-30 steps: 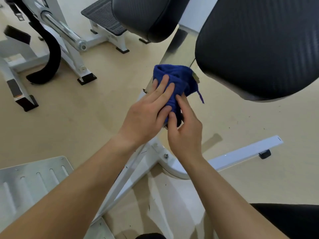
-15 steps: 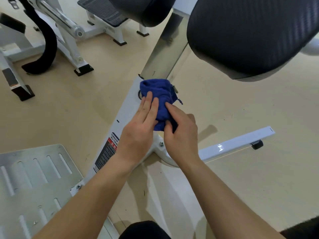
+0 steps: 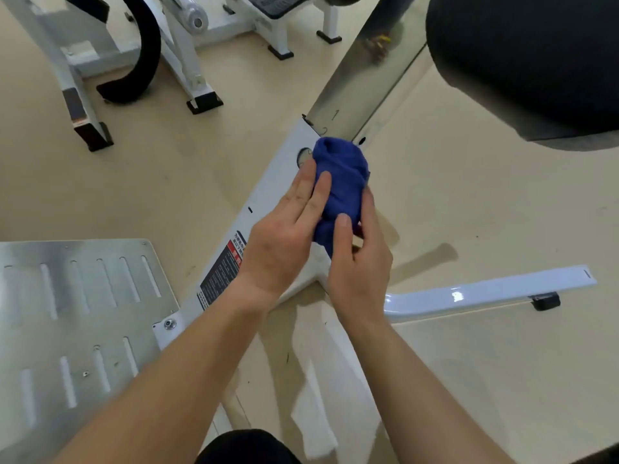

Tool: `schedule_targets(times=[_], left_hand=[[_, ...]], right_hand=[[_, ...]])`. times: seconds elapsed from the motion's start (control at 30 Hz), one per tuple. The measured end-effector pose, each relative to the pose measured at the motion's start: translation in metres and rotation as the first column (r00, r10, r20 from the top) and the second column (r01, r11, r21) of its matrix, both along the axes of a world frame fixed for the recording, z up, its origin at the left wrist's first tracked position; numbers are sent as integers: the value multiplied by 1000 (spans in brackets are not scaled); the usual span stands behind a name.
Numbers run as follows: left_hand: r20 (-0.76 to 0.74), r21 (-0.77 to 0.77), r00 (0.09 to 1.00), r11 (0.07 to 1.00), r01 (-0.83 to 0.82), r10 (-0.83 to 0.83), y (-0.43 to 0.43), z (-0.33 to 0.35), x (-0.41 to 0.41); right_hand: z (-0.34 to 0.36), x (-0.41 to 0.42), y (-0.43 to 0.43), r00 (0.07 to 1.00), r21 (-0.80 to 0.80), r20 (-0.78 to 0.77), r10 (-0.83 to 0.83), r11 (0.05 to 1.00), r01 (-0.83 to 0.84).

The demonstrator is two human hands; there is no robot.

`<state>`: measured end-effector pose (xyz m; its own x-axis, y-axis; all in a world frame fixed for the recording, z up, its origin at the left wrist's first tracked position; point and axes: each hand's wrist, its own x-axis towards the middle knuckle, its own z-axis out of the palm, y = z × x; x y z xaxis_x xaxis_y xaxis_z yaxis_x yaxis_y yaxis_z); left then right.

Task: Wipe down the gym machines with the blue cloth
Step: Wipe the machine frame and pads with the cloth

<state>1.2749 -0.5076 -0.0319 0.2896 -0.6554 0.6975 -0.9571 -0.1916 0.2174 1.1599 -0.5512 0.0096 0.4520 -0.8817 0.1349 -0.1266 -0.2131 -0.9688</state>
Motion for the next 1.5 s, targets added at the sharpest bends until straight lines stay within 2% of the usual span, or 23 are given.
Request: schedule_targets(times=[0.2,0.4,0.67,0.8,0.93,1.0,1.07,1.13,1.3,1.4,1.5], left_hand=[[-29,3,999,1000,23,-23,0,0,4],[-5,40,999,998,43,-43,26,-10,-10],[82,86,996,996,20,-27,60,-30,0],[-18,176,997,982,-68,72,85,-44,9],[-264,249,958,968,-43,110,82,-30,-3],[-306,287,947,958,-6,98,75,-24,-6],[-276,336,958,942,19,79,68,-20,1],[-180,345,981,939,-2,68,57,-17,15],[-149,264,987,964,-24,65,45,-33,26],[-185,257,976,964,-63,113,69,-62,16],[-189,320,966,941,-107,174,98,-80,16]], right_hand=[[-6,-6,-20,998,15,-22,-51,999,51],[-19,-18,16,984,122,28,-174,978,169],[-61,16,35,990,11,-132,-57,998,59],[-72,24,39,979,83,-185,86,994,-72],[-66,18,51,993,123,-25,119,986,-115],[-62,23,53,992,108,57,114,987,-119],[-62,31,49,988,91,119,96,990,-107],[-64,36,41,989,28,133,62,997,-66],[-85,41,30,999,-111,40,30,993,-26],[-103,37,49,996,-31,-15,83,996,-83],[-114,33,76,980,106,-18,199,975,-196]])
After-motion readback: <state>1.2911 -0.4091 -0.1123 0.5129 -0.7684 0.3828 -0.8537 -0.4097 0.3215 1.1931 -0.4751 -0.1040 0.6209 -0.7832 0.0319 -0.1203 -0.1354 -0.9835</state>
